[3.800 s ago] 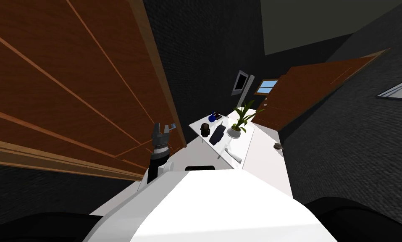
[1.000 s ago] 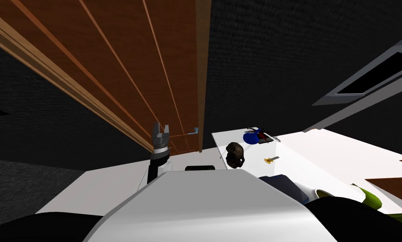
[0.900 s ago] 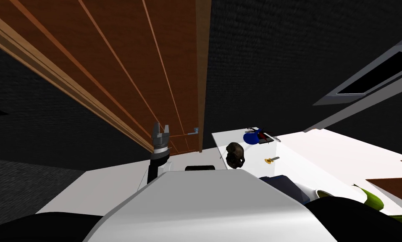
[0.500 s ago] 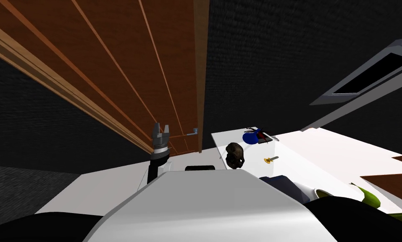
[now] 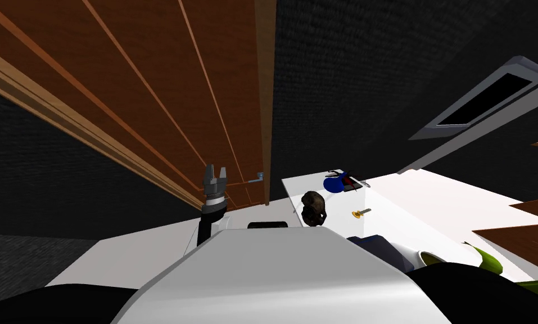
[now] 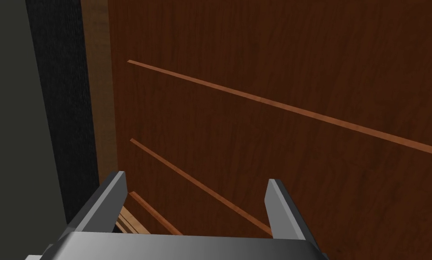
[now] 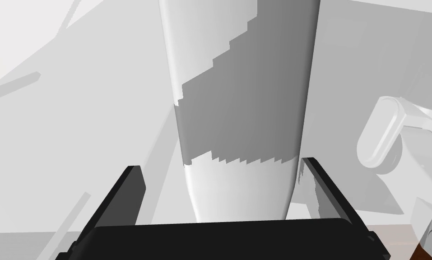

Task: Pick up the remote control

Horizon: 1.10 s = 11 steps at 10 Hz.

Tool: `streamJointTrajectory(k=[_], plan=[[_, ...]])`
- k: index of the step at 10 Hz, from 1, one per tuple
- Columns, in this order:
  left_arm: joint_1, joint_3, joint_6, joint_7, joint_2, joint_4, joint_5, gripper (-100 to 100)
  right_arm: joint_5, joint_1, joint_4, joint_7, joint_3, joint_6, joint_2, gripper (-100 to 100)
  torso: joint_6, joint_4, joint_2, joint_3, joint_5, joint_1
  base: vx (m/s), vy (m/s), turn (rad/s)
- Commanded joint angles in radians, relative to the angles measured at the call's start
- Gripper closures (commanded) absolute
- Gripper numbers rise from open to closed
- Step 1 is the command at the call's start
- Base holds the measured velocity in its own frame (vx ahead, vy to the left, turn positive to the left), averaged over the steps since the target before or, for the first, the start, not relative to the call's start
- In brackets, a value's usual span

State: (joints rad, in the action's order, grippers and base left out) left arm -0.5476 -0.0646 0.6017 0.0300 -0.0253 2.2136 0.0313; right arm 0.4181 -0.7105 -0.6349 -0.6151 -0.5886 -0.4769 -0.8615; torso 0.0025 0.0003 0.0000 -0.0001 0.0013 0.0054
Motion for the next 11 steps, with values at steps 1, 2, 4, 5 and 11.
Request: streamJointTrajectory(k=[1,2,4,5,11], plan=[[0.000,0.000,0.000,0.000,0.000,0.000,0.000,0,0.002,0.012,0.046,-0.013,0.001,-0.015,0.009,-100,0.000,0.000,0.000,0.000,0.000,0.000,0.040,-0.007,-0.033],[0.000,0.000,0.000,0.000,0.000,0.000,0.000,0,0.006,0.037,0.076,-0.042,0.008,-0.049,0.034,-100,0.000,0.000,0.000,0.000,0.000,0.000,0.045,-0.012,-0.067],[0.000,0.000,0.000,0.000,0.000,0.000,0.000,0,0.009,0.063,0.178,-0.071,0.014,-0.082,0.058,-100,0.000,0.002,-0.001,0.001,-0.006,-0.002,0.049,-0.007,-0.068],[0.000,0.000,0.000,0.000,0.000,0.000,0.000,0,0.013,0.088,0.211,-0.100,0.021,-0.116,0.083,-100,0.000,0.003,0.000,0.001,-0.006,-0.002,0.041,-0.004,-0.070],[0.000,0.000,0.000,0.000,0.000,0.000,0.000,0,0.016,0.114,0.300,-0.129,0.028,-0.149,0.107,-100,0.000,0.004,0.003,0.003,-0.009,-0.003,0.018,-0.001,-0.020]])
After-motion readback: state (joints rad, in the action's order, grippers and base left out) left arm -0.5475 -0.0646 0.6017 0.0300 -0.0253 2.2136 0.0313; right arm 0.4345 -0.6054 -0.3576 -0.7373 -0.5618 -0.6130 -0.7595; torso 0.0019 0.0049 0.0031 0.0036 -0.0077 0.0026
